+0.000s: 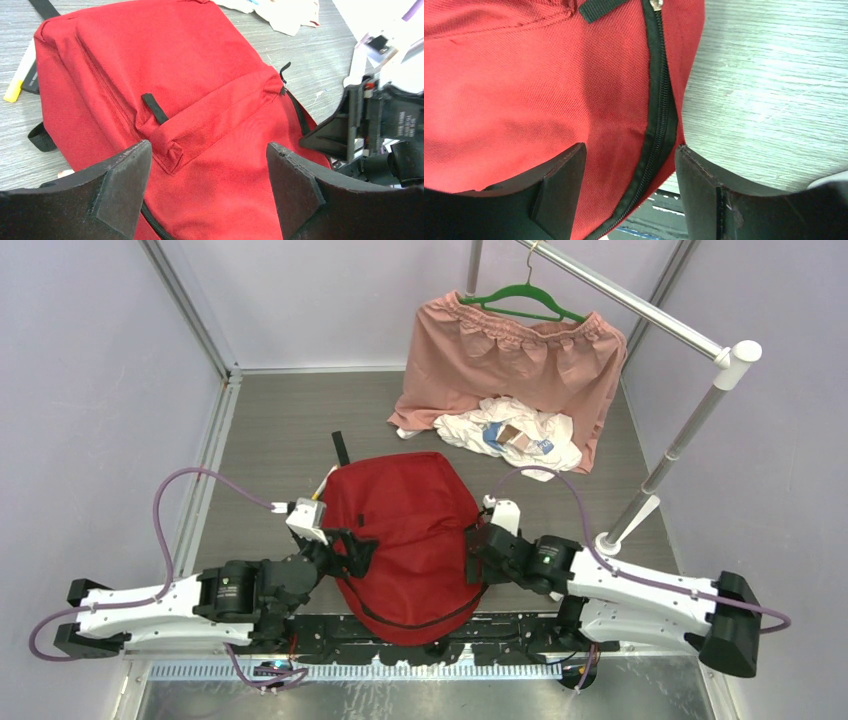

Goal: Pack the student bag
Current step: Adjust the student bag at the center of the board.

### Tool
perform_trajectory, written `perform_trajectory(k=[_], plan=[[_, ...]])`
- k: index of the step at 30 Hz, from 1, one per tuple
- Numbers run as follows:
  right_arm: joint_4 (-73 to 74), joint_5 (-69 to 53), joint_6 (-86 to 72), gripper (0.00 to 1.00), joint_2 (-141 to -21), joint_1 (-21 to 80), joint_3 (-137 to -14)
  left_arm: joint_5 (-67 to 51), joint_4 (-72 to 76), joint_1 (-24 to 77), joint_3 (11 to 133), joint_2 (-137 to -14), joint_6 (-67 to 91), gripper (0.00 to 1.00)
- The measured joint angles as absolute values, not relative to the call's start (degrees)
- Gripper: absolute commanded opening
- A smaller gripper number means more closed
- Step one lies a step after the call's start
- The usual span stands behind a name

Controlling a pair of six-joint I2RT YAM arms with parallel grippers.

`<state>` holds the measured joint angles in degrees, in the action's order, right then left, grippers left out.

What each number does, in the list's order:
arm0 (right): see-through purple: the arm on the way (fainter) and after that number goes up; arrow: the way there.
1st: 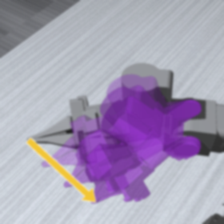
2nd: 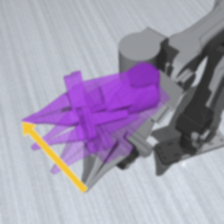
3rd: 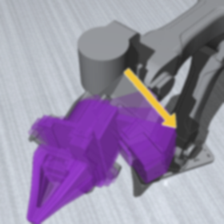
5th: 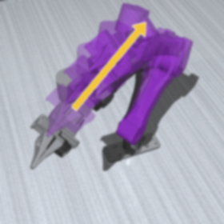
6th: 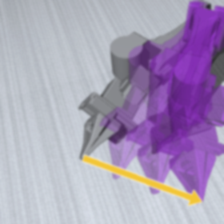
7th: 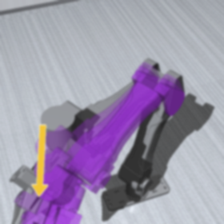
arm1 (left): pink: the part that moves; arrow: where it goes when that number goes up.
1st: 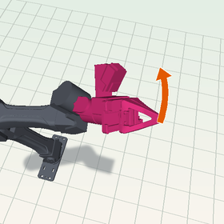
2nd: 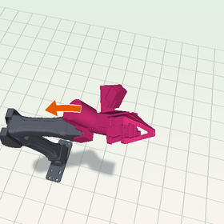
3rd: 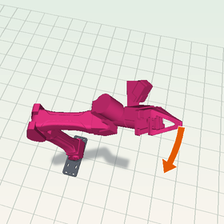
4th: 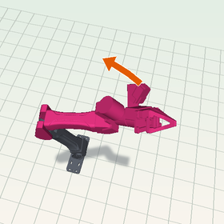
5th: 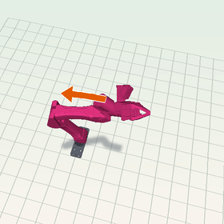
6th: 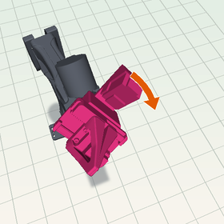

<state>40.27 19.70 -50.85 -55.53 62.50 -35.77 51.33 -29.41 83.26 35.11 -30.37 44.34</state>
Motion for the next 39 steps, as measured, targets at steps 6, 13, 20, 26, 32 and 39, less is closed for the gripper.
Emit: perform_trajectory(k=[6, 13, 20, 26, 32, 39], plan=[[45.5, 22.7, -50.9, 0.71, -48.1, 62.4, -40.0, 49.7, -30.4, 81.4, 36.6, -35.9, 44.6, 0.92], [43.2, 18.9, -45.2, 0.7, -50.9, 62.8, -51.1, 30.8, -32.7, 55.1, 48.7, -50.2, 41.1, 0.9], [35.0, 8.6, -44.0, 0.71, -63.5, 74.7, -49.7, 16.0, -32.3, 36.8, 48.8, -56.5, 37.3, 0.87], [36.1, 11.2, -46.9, 0.74, -74.4, 74.6, -46.1, 4.6, -30.0, 35.7, 45.8, -60.4, 35.7, 0.84], [40.4, 12.4, -46.8, 0.74, -74.3, 62.3, -43.7, 1.3, -24.4, 42.7, 41.7, -64.3, 36.9, 0.84], [49.5, 16.1, -46.7, 0.73, -64.2, 52.7, -42.2, 0.1, -14.4, 52.1, 48.2, -79.1, 38.6, 0.83]])
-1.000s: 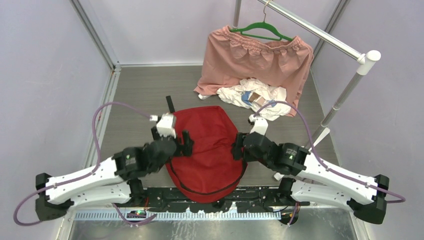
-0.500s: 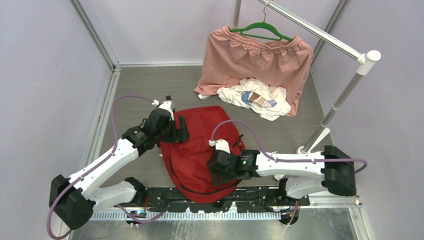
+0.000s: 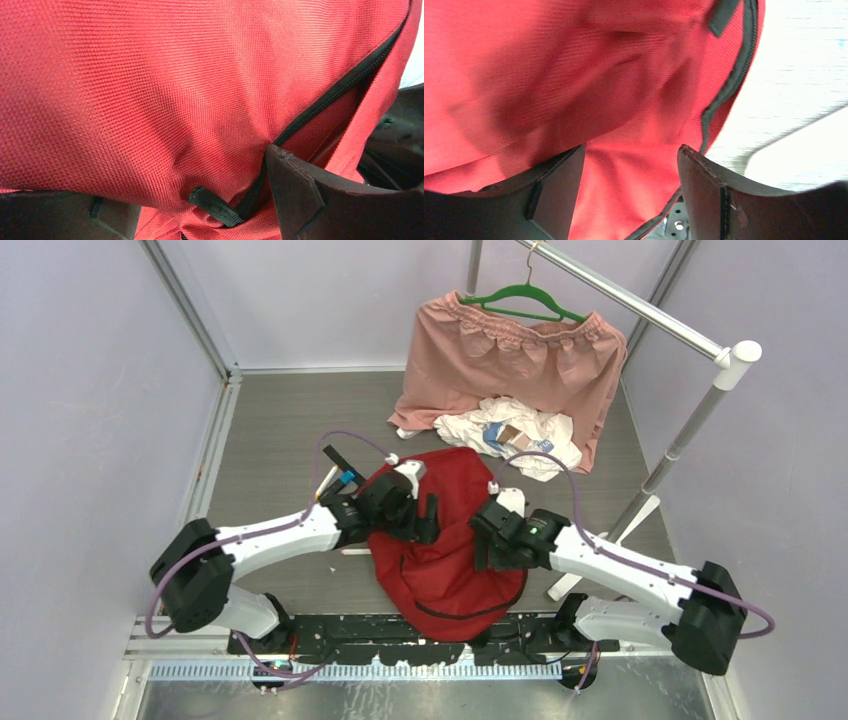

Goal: Pack the student bag
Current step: Adjust the student bag at the center of the board.

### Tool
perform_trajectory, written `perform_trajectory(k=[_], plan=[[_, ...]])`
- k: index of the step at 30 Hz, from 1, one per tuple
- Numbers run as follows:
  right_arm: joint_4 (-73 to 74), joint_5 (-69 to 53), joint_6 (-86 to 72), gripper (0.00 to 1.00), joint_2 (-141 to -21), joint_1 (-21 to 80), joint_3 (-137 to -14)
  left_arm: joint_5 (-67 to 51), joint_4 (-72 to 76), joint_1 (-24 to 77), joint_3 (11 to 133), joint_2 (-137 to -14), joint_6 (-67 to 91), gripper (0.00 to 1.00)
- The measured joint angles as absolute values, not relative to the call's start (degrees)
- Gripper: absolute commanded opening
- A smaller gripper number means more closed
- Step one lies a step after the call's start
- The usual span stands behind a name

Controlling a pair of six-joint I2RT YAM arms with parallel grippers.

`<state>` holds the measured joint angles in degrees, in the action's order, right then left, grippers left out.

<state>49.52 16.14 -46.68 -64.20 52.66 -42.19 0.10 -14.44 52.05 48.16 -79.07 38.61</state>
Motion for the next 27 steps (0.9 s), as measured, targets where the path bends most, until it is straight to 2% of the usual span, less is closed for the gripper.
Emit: perform_trajectory(k=[6, 12, 17, 23, 27], plan=[[54.6, 22.0, -46.7, 0.73, -53.9, 52.7, -45.9, -5.3, -9.5, 54.1, 53.6, -85.2, 38.5, 0.84], [52.8, 25.9, -44.8, 0.73, -48.8, 52.6, -50.4, -6.1, -10.5, 55.0, 53.6, -75.4, 38.0, 0.86], [47.4, 26.2, -40.7, 0.75, -58.6, 52.3, -55.9, -2.3, -12.6, 55.0, 53.6, -65.3, 37.4, 0.86], [38.2, 19.1, -35.9, 0.75, -72.1, 47.8, -59.9, 1.0, -16.7, 55.0, 52.5, -64.7, 39.2, 0.86], [34.6, 16.3, -35.4, 0.74, -76.7, 46.8, -60.5, 2.0, -18.5, 55.0, 51.3, -64.6, 40.3, 0.86]])
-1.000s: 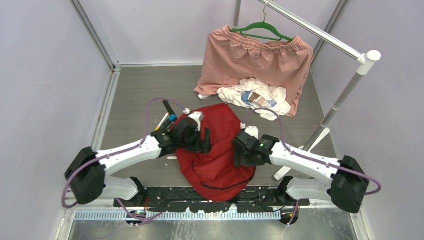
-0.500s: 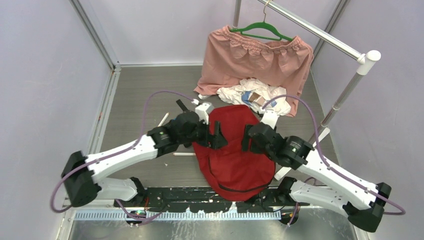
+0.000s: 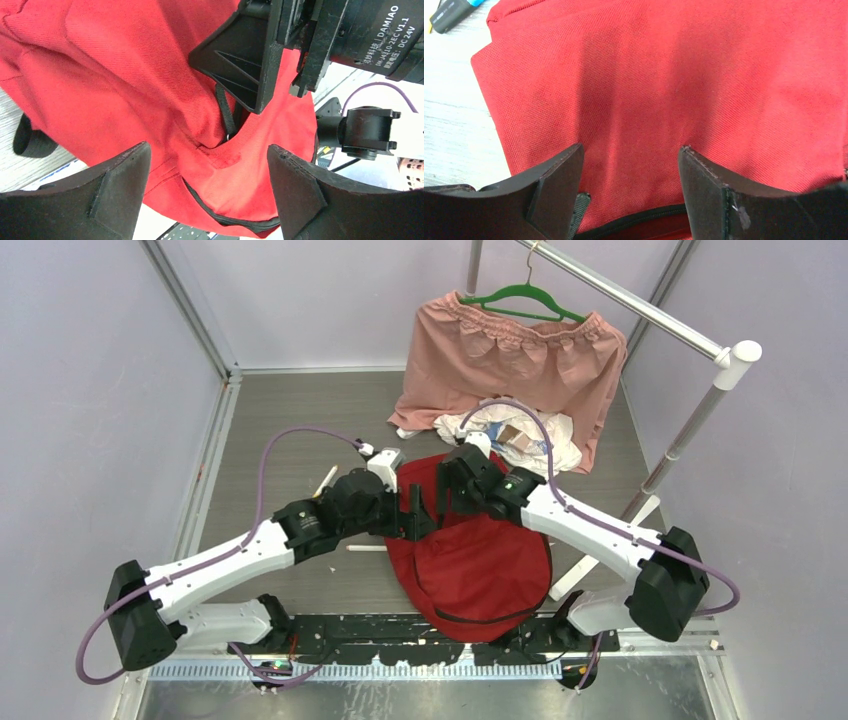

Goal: Pack the student bag
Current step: Adjust the student bag at the center of the board, then pick up the stationery from the center of the board.

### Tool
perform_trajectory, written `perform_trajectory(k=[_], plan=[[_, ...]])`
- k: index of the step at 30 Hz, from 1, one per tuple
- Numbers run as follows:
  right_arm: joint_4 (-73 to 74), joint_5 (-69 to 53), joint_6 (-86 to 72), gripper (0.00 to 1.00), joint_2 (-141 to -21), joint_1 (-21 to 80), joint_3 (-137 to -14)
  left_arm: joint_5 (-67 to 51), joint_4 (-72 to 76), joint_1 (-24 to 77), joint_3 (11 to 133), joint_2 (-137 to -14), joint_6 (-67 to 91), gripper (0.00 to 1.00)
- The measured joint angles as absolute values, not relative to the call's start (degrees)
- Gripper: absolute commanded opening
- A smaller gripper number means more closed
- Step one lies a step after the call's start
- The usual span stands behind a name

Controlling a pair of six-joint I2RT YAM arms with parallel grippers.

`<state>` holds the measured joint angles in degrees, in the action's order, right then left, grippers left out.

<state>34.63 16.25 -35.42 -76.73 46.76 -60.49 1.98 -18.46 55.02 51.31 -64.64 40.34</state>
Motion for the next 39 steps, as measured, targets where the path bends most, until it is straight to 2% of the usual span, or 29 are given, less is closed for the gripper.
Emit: perform_trajectory(k=[5, 14, 25, 33, 39], plan=[[33.5, 12.6, -37.3, 0.72, -76.5, 46.8, -59.0, 3.4, -20.4, 55.0, 50.8, -62.7, 41.9, 0.85], [35.3, 7.1, -45.9, 0.72, -60.4, 49.8, -47.4, 3.5, -20.6, 55.0, 47.4, -60.7, 46.7, 0.85], [36.7, 10.5, -48.4, 0.75, -64.1, 50.2, -45.5, 10.4, -29.8, 55.0, 45.5, -50.9, 43.0, 0.89], [41.3, 13.6, -48.3, 0.77, -63.3, 50.2, -47.0, 11.7, -30.0, 55.0, 43.1, -50.9, 39.4, 0.89], [42.3, 14.6, -49.8, 0.76, -63.4, 50.1, -46.7, 17.2, -31.2, 55.0, 39.2, -53.2, 39.6, 0.88]])
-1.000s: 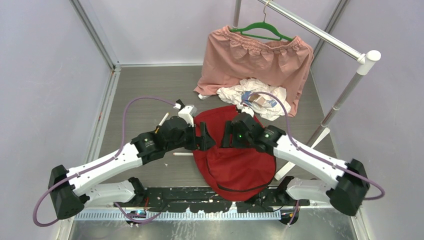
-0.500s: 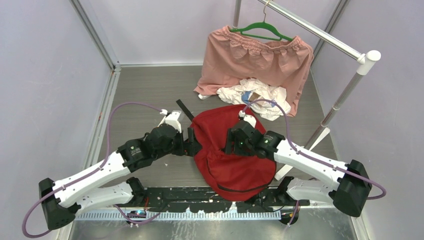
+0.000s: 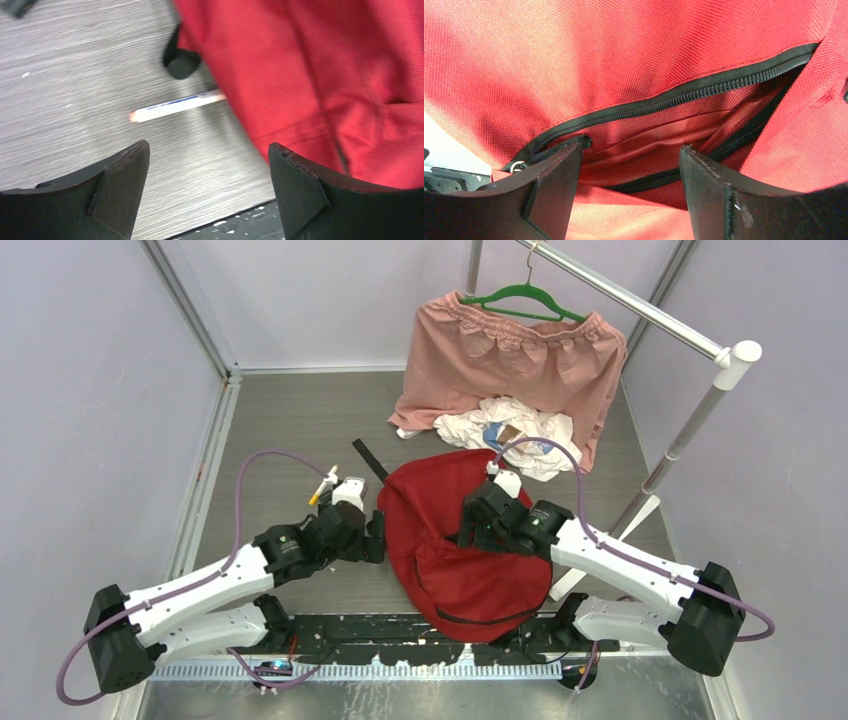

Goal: Pack the student bag
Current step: Pick up the stationery from the center of the board.

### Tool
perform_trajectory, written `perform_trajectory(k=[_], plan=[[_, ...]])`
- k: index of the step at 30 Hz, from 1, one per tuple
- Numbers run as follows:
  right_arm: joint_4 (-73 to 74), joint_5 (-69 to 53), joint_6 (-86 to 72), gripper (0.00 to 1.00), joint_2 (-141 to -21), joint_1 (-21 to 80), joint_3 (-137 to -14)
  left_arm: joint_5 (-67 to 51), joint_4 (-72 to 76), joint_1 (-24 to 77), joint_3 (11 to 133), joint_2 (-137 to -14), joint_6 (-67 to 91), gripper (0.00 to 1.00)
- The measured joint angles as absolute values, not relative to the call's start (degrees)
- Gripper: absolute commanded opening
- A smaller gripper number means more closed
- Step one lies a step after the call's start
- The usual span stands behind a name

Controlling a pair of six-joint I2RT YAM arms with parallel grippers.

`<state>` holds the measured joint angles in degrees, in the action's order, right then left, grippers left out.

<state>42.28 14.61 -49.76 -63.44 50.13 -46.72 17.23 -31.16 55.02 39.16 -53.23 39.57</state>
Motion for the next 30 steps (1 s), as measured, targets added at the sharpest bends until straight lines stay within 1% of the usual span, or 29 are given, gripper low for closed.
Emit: perform_trajectory(k=[3, 4, 6, 7, 10, 13, 16, 19, 25, 29, 30], plan=[[42.2, 15.2, -50.0, 0.76, -63.2, 50.1, -46.7, 22.7, -35.4, 55.0, 38.9, -54.6, 42.7, 0.72], [42.1, 15.4, -49.9, 0.76, -63.0, 50.1, -46.7, 24.4, -36.9, 55.0, 38.9, -55.0, 44.6, 0.69], [41.9, 15.7, -49.6, 0.76, -62.5, 50.1, -46.7, 26.9, -40.1, 55.0, 38.9, -55.1, 49.5, 0.7], [41.9, 15.9, -49.4, 0.76, -62.5, 50.1, -46.8, 27.9, -41.5, 55.0, 38.8, -55.0, 52.6, 0.74], [42.3, 15.8, -48.4, 0.76, -64.2, 50.1, -47.7, 28.8, -42.9, 55.0, 37.5, -53.9, 62.5, 0.78], [42.2, 15.7, -47.5, 0.76, -65.8, 50.1, -48.5, 28.8, -42.7, 55.0, 35.4, -53.8, 73.4, 0.8], [42.2, 15.4, -47.1, 0.76, -65.8, 50.1, -48.5, 28.9, -42.2, 55.0, 35.1, -56.5, 81.4, 0.81], [42.2, 15.3, -47.1, 0.76, -65.8, 50.1, -48.5, 29.1, -42.3, 55.1, 36.7, -62.4, 87.9, 0.8], [42.2, 15.4, -47.1, 0.76, -64.1, 50.1, -47.9, 27.7, -42.0, 55.1, 42.0, -75.3, 95.8, 0.76], [42.2, 15.4, -47.1, 0.76, -63.3, 50.1, -47.4, 27.0, -41.5, 55.1, 42.4, -80.7, 98.6, 0.72], [42.3, 15.4, -47.1, 0.75, -63.3, 50.1, -47.3, 27.2, -41.8, 55.1, 42.7, -81.3, 99.1, 0.69]])
